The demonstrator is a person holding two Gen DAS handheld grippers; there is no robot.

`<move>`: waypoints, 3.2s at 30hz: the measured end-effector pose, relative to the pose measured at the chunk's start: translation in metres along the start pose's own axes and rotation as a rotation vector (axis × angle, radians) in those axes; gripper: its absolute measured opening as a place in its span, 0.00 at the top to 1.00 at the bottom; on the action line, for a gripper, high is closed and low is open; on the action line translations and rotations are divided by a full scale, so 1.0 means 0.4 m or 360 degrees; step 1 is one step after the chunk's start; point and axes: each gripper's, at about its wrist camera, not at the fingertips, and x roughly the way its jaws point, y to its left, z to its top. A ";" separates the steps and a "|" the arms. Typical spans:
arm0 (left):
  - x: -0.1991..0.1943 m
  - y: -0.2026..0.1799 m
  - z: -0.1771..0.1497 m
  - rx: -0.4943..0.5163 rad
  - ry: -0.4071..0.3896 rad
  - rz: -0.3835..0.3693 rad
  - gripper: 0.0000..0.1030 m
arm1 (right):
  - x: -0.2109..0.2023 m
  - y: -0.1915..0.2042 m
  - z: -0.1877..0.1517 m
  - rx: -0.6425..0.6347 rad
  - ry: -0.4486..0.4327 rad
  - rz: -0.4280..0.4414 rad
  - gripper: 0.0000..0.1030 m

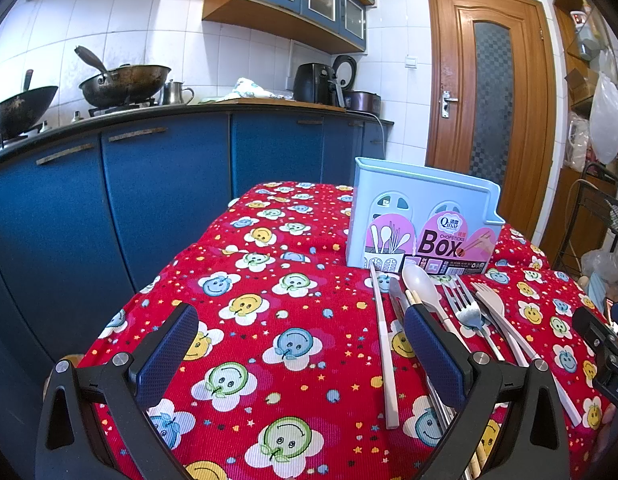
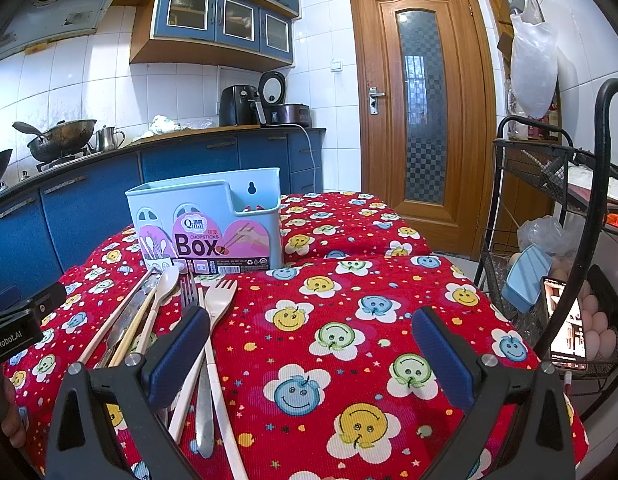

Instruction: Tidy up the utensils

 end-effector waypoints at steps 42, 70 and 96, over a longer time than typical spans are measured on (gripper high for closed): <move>0.140 -0.029 0.078 0.0242 0.0642 -0.0254 0.14 | 0.071 -0.001 0.098 -0.0166 0.0563 0.0338 0.23; 0.132 -0.030 0.080 0.0282 0.0711 -0.0293 0.20 | 0.134 0.060 0.042 -0.0244 0.0915 0.0611 0.92; 0.250 -0.095 0.102 0.0278 0.1129 -0.0508 0.82 | 0.234 0.011 0.076 -0.0191 0.1123 0.0435 0.92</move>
